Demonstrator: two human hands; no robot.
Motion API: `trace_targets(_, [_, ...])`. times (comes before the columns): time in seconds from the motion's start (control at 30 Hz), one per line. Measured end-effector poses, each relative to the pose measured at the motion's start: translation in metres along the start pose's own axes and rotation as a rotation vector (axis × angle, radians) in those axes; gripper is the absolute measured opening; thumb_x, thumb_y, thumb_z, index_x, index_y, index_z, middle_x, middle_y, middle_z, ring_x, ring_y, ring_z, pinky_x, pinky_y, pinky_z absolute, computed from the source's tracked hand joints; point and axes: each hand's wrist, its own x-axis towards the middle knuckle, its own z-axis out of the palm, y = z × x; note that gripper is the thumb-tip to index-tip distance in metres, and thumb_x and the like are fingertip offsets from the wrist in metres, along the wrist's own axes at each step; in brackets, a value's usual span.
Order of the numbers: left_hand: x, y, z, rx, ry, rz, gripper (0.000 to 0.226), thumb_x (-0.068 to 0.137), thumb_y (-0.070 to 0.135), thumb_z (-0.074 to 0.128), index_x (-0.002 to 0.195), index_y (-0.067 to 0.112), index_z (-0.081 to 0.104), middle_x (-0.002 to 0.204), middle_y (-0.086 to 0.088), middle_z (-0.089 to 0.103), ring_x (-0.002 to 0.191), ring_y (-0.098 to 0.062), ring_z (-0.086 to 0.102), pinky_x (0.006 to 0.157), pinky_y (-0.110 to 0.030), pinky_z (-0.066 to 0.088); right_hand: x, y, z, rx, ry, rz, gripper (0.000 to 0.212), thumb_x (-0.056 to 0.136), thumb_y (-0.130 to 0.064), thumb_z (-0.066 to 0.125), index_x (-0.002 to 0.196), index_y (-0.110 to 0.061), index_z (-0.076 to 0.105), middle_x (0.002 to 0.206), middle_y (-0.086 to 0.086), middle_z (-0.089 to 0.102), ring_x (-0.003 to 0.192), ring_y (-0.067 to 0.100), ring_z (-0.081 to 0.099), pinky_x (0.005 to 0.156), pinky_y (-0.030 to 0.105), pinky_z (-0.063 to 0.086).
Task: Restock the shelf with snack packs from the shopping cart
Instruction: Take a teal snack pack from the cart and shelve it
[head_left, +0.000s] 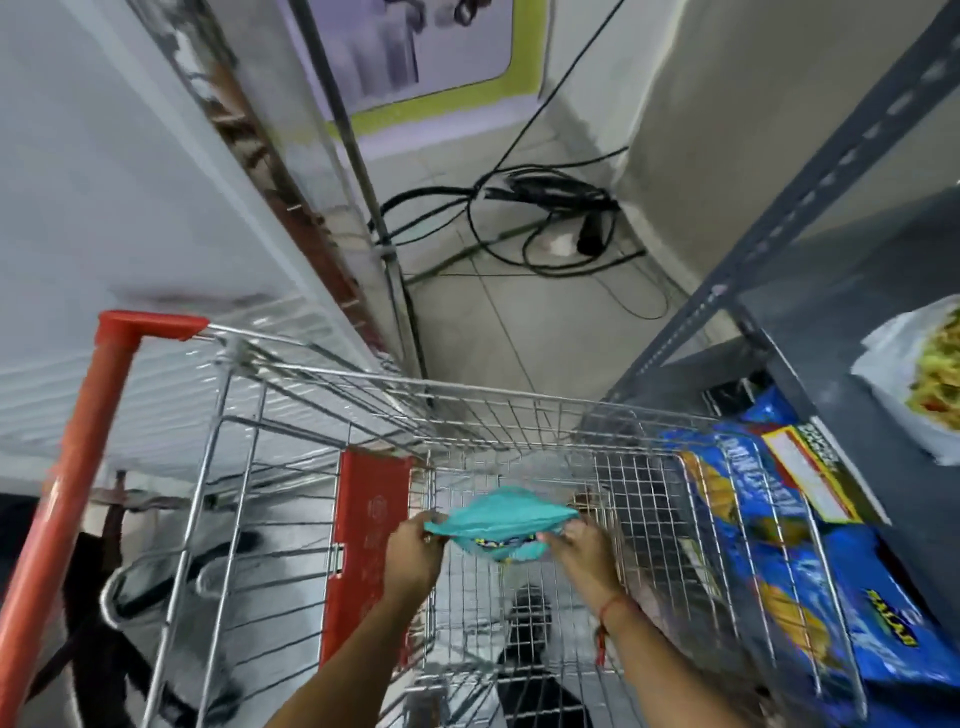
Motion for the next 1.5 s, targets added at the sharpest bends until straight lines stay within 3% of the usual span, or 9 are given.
trace_targets(0.17, [-0.017, 0.032, -0.007, -0.054, -0.083, 0.119, 0.014, 0.088, 0.016, 0.062, 0.097, 0.007, 0.068, 0.089, -0.003, 0.070, 0.087, -0.022, 0.066, 0.070, -0.030, 0.049, -0.040, -0.020, -0.030, 0.013, 0.082, -0.017, 0.024, 0.087, -0.014, 0.065, 0.090, 0.010, 0.065, 0.095, 0.035, 0.068, 0.085, 0.041, 0.068, 0.074, 0.052, 0.059])
trace_targets(0.3, [-0.044, 0.080, -0.024, -0.129, -0.155, 0.317, 0.026, 0.089, 0.028, 0.057, 0.098, 0.005, 0.066, 0.094, -0.009, 0.072, 0.088, -0.024, 0.066, 0.070, -0.034, 0.050, -0.097, -0.050, -0.058, 0.104, 0.223, -0.122, 0.025, 0.090, -0.011, 0.060, 0.073, -0.025, 0.071, 0.075, -0.006, 0.076, 0.064, 0.000, 0.060, 0.055, 0.006, 0.046])
trace_targets(0.4, [-0.071, 0.126, -0.036, -0.215, -0.252, 0.487, 0.024, 0.084, 0.036, 0.052, 0.091, 0.015, 0.063, 0.088, -0.004, 0.070, 0.088, -0.022, 0.067, 0.078, -0.037, 0.051, -0.142, -0.070, -0.086, 0.136, 0.396, -0.223, 0.042, 0.089, 0.003, 0.057, 0.058, -0.026, 0.057, 0.052, -0.025, 0.065, 0.058, -0.014, 0.056, 0.059, 0.004, 0.044])
trace_targets(0.57, [-0.119, 0.220, -0.056, -0.330, -0.372, 0.764, 0.026, 0.088, 0.008, 0.058, 0.067, 0.020, 0.050, 0.066, 0.005, 0.055, 0.065, -0.009, 0.047, 0.065, -0.033, 0.040, -0.221, -0.109, -0.144, 0.123, 0.663, -0.367, 0.021, 0.093, -0.011, 0.056, 0.074, -0.002, 0.058, 0.068, 0.025, 0.060, 0.074, 0.009, 0.046, 0.066, 0.048, 0.045])
trace_targets(0.83, [-0.242, 0.369, -0.097, -0.529, -0.602, 1.006, 0.012, 0.085, 0.017, 0.066, 0.073, 0.017, 0.067, 0.086, -0.022, 0.074, 0.076, -0.021, 0.062, 0.076, -0.045, 0.055, -0.372, -0.189, -0.238, 0.032, 1.089, -0.563, 0.036, 0.093, -0.028, 0.056, 0.069, -0.002, 0.052, 0.064, 0.012, 0.054, 0.063, 0.012, 0.046, 0.060, 0.036, 0.039])
trace_targets(1.0, [-0.317, 0.434, -0.114, -0.580, -0.772, 1.006, 0.018, 0.081, 0.018, 0.069, 0.063, 0.018, 0.067, 0.082, -0.016, 0.072, 0.079, -0.025, 0.064, 0.067, -0.037, 0.057, -0.455, -0.231, -0.269, 0.175, 1.203, -0.657, 0.020, 0.093, -0.017, 0.056, 0.074, -0.018, 0.063, 0.070, -0.006, 0.062, 0.051, -0.007, 0.050, 0.046, 0.007, 0.039])
trace_targets(1.13, [-0.355, 0.456, -0.120, -0.580, -0.816, 1.037, 0.011, 0.078, 0.025, 0.073, 0.068, 0.021, 0.068, 0.099, -0.012, 0.075, 0.098, -0.029, 0.068, 0.089, -0.044, 0.055, -0.495, -0.243, -0.280, 0.281, 1.221, -0.660, 0.012, 0.093, -0.010, 0.054, 0.085, -0.006, 0.062, 0.057, -0.002, 0.059, 0.042, 0.001, 0.046, 0.042, 0.014, 0.040])
trace_targets(1.33, [-0.372, 0.456, -0.112, -0.558, -0.842, 1.040, 0.020, 0.080, 0.025, 0.071, 0.062, 0.020, 0.064, 0.073, -0.001, 0.066, 0.083, -0.023, 0.061, 0.081, -0.039, 0.054, -0.512, -0.237, -0.277, 0.307, 1.269, -0.621, 0.038, 0.094, -0.008, 0.052, 0.056, -0.016, 0.048, 0.045, -0.011, 0.058, 0.039, 0.000, 0.045, 0.032, 0.007, 0.033])
trace_targets(1.5, [-0.363, 0.448, -0.089, -0.539, -0.868, 1.032, 0.022, 0.082, 0.020, 0.069, 0.060, 0.021, 0.068, 0.063, 0.009, 0.065, 0.066, -0.014, 0.058, 0.073, -0.033, 0.053, -0.493, -0.212, -0.282, 0.354, 1.190, -0.577, 0.023, 0.094, -0.013, 0.053, 0.073, -0.007, 0.062, 0.070, 0.006, 0.059, 0.055, 0.010, 0.043, 0.046, 0.016, 0.041])
